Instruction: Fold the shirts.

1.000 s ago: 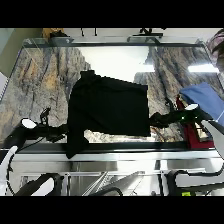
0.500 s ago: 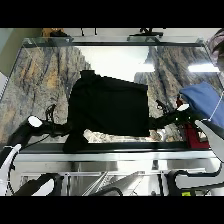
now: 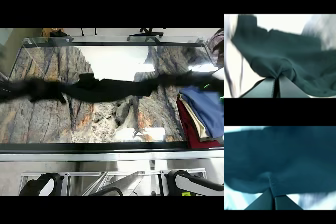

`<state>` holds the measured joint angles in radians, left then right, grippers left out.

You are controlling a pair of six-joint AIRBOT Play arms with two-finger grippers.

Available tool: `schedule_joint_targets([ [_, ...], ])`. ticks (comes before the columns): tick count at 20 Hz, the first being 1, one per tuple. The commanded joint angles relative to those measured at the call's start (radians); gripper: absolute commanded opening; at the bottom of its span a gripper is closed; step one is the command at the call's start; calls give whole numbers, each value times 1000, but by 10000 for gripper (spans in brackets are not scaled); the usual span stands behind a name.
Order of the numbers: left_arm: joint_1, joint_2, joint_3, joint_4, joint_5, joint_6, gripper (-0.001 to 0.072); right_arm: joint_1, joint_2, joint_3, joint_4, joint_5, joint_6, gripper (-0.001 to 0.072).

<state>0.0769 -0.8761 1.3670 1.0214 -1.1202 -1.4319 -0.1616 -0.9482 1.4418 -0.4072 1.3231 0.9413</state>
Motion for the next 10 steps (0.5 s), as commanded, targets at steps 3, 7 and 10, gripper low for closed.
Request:
schedule_joint_targets([
  [3, 1, 138, 605, 106, -33, -10, 13, -75, 145, 499, 58, -68, 31, 20],
  [7, 1, 133, 785, 177, -39, 3, 13, -92, 217, 578, -78, -140, 31, 20],
  [10, 1, 80, 684, 157, -77, 25, 13, -91, 162, 542, -87, -88, 31, 20],
])
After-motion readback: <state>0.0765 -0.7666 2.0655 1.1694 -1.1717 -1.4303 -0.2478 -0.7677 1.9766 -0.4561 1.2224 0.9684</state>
